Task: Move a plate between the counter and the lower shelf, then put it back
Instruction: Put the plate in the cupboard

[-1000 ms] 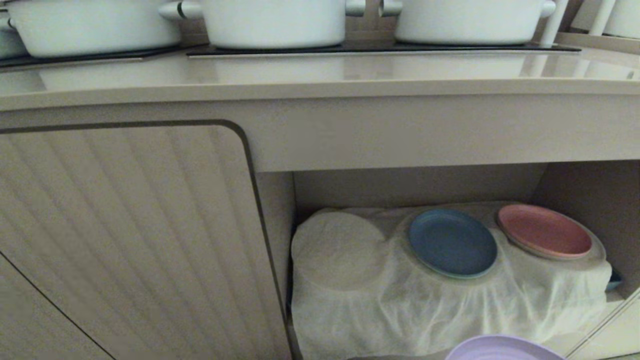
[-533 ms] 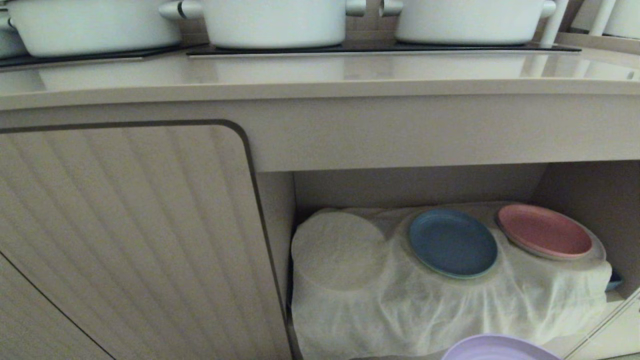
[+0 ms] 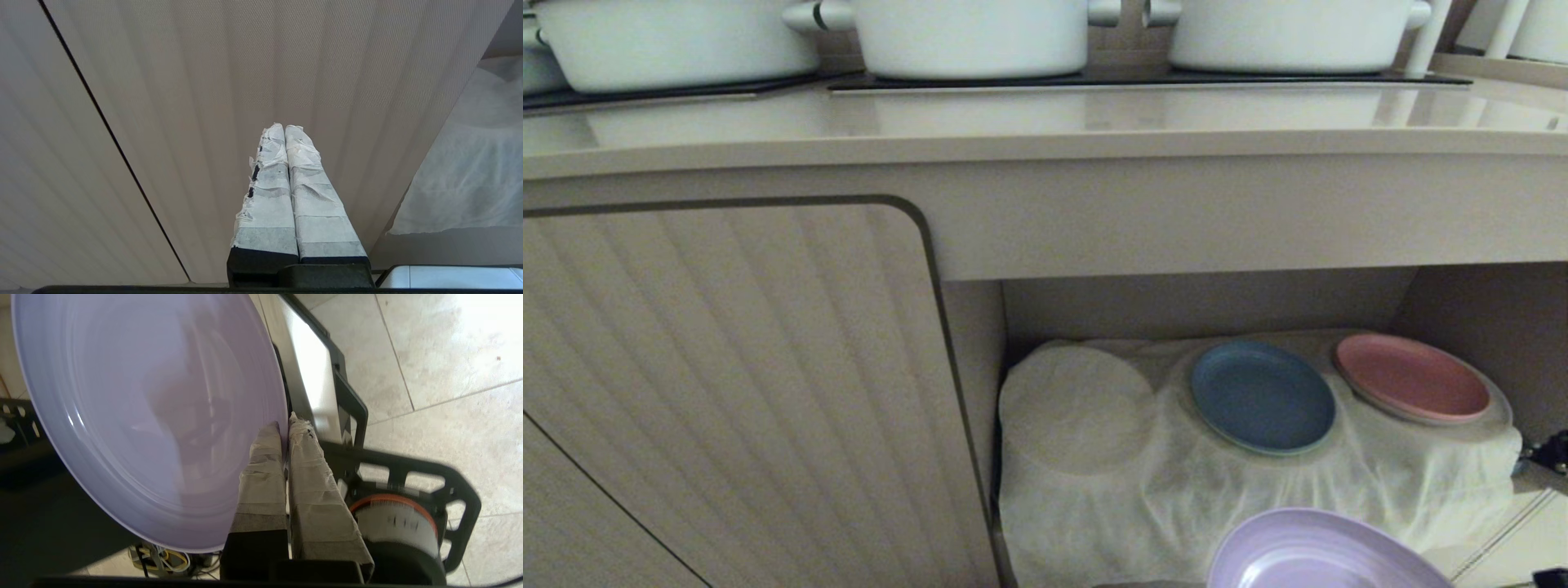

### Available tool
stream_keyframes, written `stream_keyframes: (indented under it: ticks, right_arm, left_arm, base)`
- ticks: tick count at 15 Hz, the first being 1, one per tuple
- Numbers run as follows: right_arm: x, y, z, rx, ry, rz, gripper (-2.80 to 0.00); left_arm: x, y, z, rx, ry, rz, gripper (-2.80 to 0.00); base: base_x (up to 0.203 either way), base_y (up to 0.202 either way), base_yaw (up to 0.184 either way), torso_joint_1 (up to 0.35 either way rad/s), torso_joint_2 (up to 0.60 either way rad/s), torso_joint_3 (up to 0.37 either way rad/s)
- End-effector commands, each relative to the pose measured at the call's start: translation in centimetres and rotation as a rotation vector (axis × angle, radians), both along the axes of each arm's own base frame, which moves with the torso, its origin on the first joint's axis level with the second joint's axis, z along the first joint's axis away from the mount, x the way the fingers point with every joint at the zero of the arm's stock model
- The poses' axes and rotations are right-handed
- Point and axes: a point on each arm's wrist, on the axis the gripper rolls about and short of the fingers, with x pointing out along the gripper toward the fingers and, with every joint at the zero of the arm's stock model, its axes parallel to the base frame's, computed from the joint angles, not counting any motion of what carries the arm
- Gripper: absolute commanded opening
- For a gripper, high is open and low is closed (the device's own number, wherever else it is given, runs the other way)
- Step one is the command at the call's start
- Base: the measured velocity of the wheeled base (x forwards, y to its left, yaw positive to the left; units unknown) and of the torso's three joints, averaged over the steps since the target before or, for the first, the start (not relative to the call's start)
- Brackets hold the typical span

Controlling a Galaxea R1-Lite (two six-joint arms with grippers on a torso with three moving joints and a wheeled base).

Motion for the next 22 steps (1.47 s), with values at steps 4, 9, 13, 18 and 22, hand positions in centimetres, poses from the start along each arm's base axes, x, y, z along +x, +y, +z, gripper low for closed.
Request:
stream_keyframes:
  ticks: [4,9,13,18,22]
  right_arm:
    - [3.6,0.4,-1.2,-0.001,0.034,0.005,-2.8]
    - [7.0,1.0,-1.6,0.049,0.028,0.033,-2.8]
    - [8.0,2.0,-2.4,0.05,0.008,0.083,-2.8]
    - [9.4,2.7,-3.1,0.048,-0.01,0.1,-2.8]
    - [10.4,2.9,-3.7,0.038,-0.035,0.094,-2.8]
  left_arm:
    - [0.0,0.0,0.0,0.0,-0.001,0.0,-2.8]
    - [0.0,0.0,0.0,0.0,-0.001,0.0,-2.8]
    - [0.0,0.0,0.0,0.0,-0.001,0.0,-2.8]
    - [0.0,0.0,0.0,0.0,-0.001,0.0,-2.8]
    - [0.0,0.0,0.0,0.0,-0.001,0.0,-2.8]
  base:
    - [0.0,0.0,0.0,0.0,0.0,0.0]
    - [0.0,0.0,0.0,0.0,0.0,0.0]
    - [0.0,0.0,0.0,0.0,0.0,0.0]
    - [0.0,0.0,0.0,0.0,0.0,0.0]
    - [0.0,0.0,0.0,0.0,0.0,0.0]
